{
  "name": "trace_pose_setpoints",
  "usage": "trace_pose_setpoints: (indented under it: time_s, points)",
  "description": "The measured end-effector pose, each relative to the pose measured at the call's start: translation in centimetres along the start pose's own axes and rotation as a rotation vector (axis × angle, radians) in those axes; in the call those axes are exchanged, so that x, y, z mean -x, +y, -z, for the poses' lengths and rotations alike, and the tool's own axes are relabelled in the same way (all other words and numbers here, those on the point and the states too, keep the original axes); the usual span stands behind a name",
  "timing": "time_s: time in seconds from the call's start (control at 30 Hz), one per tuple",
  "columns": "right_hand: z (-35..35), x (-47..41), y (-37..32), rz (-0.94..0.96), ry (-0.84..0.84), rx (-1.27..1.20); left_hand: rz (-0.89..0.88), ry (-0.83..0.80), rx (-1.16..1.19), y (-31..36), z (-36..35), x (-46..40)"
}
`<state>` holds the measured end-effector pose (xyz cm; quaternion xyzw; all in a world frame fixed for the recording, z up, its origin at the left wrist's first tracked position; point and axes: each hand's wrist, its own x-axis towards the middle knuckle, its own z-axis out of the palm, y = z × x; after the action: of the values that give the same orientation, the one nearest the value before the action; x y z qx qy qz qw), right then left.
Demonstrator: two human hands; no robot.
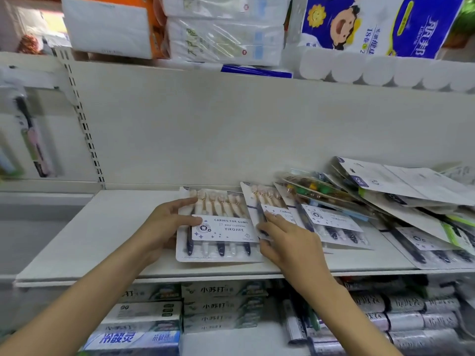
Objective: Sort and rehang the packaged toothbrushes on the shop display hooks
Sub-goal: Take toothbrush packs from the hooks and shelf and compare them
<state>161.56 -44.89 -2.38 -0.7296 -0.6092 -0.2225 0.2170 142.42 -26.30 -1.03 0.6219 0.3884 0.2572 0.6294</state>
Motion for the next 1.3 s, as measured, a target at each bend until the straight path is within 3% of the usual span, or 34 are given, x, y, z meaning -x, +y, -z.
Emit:
trace_pose_setpoints:
  time_s: [0.13,0.4,0.5,0.57,0.67,0.77,1.07,1.3]
  points:
    - [0.1,0.6,-2.1,0.16,0.116,-0.078,-0.025,0.042,0.037,-0.3,0.2,1.0]
    - [-0.1,1.6,-6.4,0.409,-0.064,-0.258,-0.041,0.127,0.162,-1.7,3.1,3.2]
    - [1.5,-0.1,-6.0,0.171,-0.218,-0.452,-0.068,0.156,0.176,-1.8,4.3,4.5]
    - [1.2,-1.7,-4.8,-0.018,-0.211,-0.479,-0.094,0.167,0.166,-1.8,4.8,5.3]
    - [0.7,-3.8,-3.4,-0.312,-0.375,-0.516,-0.152,0.193,0.155,-1.8,5.1,6.5]
    - [0.6,-4.4,-3.3,-0.466,-0.495,-0.692,-0.216,0.212,0.143,-1.8,5.3,7.6]
    - [1.3,-4.0,-4.3,-0.546,-0.252,-1.033,-0.285,0.25,0.107,-2.0,7.2,9.9]
    - [2.3,-3.3,-7.2,-0.407,-0.257,-1.283,-0.334,0.379,0.159,-3.3,10.6,14.0]
